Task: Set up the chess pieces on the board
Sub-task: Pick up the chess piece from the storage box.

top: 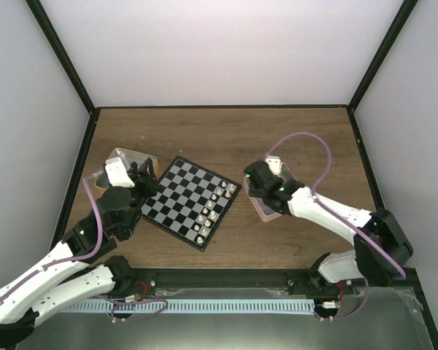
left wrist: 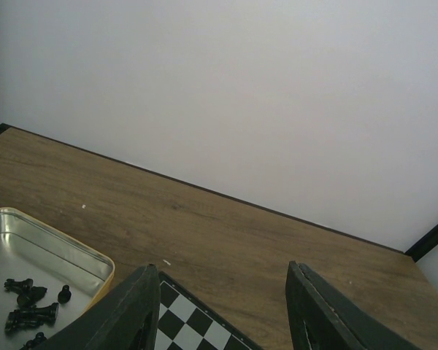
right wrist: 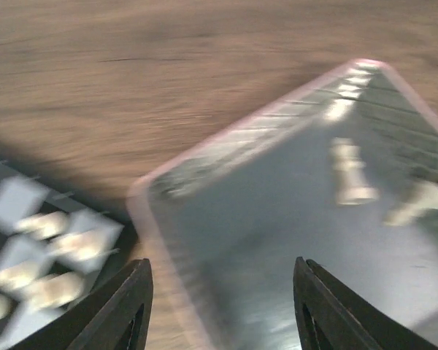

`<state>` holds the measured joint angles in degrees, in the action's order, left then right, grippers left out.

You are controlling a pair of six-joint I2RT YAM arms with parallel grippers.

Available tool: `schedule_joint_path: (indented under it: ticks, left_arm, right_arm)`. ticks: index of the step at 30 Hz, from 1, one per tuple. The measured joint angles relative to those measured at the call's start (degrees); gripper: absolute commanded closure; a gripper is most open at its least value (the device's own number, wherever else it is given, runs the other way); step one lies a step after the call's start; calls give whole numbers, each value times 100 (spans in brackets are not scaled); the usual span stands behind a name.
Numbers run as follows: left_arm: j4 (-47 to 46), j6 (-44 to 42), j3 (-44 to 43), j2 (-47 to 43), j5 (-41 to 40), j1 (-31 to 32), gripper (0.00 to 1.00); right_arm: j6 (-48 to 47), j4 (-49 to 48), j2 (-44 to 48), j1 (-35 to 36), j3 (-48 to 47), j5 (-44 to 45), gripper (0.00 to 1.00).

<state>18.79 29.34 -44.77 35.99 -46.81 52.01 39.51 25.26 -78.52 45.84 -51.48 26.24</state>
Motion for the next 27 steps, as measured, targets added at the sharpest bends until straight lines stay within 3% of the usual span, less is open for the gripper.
schedule_joint_path:
  ticks: [3,8,18,21,27]
  left_arm:
    - [0,0,0,2,17,0,50]
    - [0,0,0,11,57,0,50]
    - [0,0,0,11,79,0,50]
    - [0,0,0,11,81,0,50]
    - [0,0,0,11,81,0,50]
  right_arm:
    - [13,-55,55,-717,428,35,36]
    - [-28,-278,-160,-1338,645,120,33]
    - [-625,-1145,-1322,-1764,507,-306,27]
    - [-669,-1228,-1626,-1764,313,-380,30]
    - [-686,-1294,-1875,-1764,153,-404,45]
